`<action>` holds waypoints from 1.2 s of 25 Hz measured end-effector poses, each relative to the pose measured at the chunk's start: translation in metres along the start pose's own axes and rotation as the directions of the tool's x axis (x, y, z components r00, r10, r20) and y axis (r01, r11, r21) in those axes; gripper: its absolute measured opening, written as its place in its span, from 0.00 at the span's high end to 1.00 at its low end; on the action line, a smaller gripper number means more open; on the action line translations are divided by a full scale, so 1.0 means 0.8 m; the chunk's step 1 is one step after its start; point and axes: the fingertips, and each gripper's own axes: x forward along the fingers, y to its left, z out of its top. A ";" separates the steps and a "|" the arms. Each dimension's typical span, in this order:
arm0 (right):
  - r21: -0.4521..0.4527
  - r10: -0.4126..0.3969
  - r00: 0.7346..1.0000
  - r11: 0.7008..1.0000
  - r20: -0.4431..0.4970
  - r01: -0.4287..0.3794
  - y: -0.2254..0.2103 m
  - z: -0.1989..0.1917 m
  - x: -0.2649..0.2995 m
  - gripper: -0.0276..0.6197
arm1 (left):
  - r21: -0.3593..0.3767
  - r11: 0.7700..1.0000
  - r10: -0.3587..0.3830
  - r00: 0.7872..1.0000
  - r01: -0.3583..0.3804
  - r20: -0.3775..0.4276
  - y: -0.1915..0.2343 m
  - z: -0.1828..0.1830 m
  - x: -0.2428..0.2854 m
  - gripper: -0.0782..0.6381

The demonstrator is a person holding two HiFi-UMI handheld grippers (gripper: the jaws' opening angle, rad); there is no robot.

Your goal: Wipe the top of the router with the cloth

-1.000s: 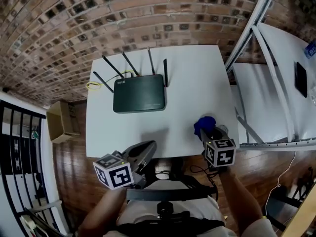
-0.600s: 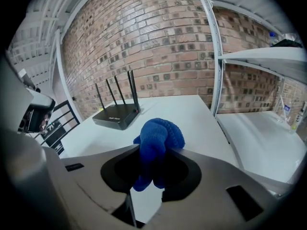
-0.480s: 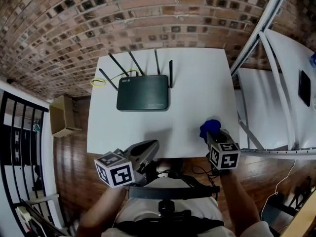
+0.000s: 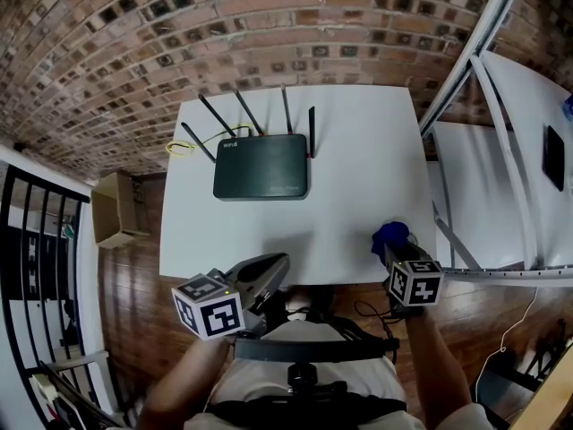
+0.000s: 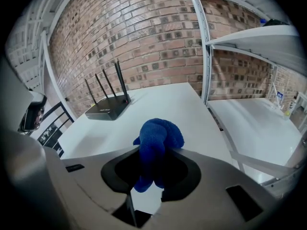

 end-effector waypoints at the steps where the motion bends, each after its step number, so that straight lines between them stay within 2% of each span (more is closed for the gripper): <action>1: 0.002 -0.002 1.000 1.000 -0.001 0.002 -0.002 -0.001 -0.001 0.79 | 0.001 1.000 0.000 1.000 0.000 -0.001 0.000 -0.001 0.000 0.88; 30: -0.022 -0.013 1.000 1.000 -0.027 0.012 -0.018 -0.003 -0.006 0.79 | 0.003 1.000 0.008 1.000 -0.008 -0.002 -0.008 -0.008 0.000 0.88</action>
